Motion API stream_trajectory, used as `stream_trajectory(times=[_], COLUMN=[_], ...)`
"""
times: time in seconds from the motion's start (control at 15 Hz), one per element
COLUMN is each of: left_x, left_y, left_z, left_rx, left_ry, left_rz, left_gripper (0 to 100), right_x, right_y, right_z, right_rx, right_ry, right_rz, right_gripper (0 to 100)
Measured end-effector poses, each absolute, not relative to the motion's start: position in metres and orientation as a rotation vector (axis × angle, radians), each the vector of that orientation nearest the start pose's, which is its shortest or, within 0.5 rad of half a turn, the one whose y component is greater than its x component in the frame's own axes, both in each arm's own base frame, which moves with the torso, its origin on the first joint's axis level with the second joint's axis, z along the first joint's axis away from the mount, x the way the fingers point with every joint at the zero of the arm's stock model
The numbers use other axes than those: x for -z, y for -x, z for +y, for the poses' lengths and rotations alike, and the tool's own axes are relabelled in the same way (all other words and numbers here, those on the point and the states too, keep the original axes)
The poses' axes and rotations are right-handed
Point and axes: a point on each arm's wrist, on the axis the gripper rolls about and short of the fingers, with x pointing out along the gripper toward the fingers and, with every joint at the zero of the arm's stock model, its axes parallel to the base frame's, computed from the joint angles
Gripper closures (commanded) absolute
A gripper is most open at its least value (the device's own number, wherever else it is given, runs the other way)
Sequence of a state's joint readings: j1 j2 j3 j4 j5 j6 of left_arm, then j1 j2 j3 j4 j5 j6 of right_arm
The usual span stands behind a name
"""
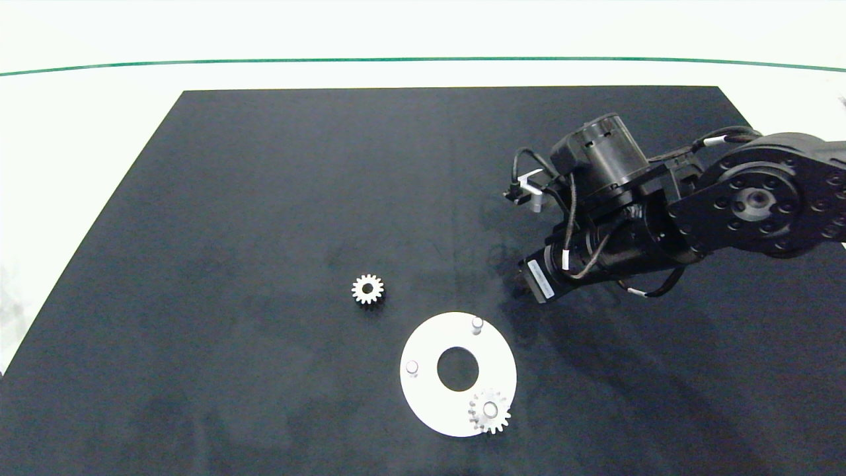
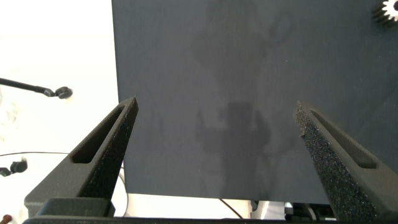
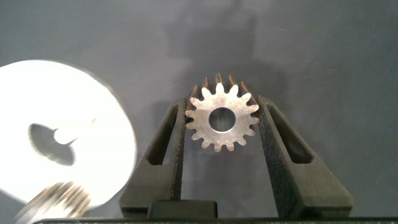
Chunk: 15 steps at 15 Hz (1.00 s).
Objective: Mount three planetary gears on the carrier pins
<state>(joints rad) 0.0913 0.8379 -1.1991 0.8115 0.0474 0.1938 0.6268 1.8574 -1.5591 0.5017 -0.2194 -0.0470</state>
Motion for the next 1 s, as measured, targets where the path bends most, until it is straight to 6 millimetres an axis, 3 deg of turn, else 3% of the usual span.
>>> stream_trajectory(times=[0.33, 0.6, 1.0], left_x=[-0.31, -0.31, -0.31], left_y=[-0.028, -0.028, -0.028], left_z=[0.004, 0.004, 0.004], left_rx=[-0.092, -0.093, -0.092], left_ry=[-0.18, -0.18, -0.18], left_rz=[0.463, 0.463, 0.466], left_gripper=[0, 0, 0], right_x=[-0.251, -0.238, -0.226], right_y=[-0.24, -0.237, -0.239], right_z=[0.227, 0.245, 0.256], right_rx=[-0.534, -0.562, -0.575], right_ry=[0.435, 0.465, 0.489], right_rz=[0.656, 0.677, 0.703], right_gripper=[84, 84, 84])
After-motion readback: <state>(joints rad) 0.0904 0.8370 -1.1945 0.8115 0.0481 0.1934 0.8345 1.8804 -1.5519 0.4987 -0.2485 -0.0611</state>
